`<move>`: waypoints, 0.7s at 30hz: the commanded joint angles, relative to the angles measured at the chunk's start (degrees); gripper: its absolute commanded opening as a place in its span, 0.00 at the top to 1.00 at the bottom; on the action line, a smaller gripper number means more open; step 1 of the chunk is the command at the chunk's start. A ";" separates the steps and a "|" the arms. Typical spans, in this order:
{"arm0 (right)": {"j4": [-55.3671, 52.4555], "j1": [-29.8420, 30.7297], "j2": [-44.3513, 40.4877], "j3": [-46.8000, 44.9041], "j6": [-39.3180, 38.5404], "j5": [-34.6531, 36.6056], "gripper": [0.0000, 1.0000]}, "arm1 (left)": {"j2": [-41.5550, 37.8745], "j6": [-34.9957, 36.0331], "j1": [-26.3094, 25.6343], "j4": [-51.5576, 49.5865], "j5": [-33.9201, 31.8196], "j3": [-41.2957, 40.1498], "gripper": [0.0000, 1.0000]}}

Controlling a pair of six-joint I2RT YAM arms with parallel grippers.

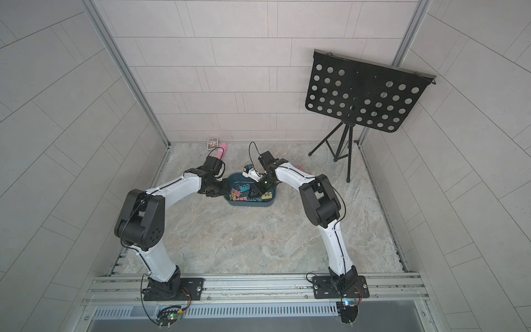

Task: Take out the binder clips from the storage box
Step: Pick up the binder clip from the storage box.

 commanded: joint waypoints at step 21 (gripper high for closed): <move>-1.26 -0.30 -7.36 0.94 0.96 -1.35 1.00 | -2.50 -0.41 0.39 0.02 -0.99 -1.81 0.76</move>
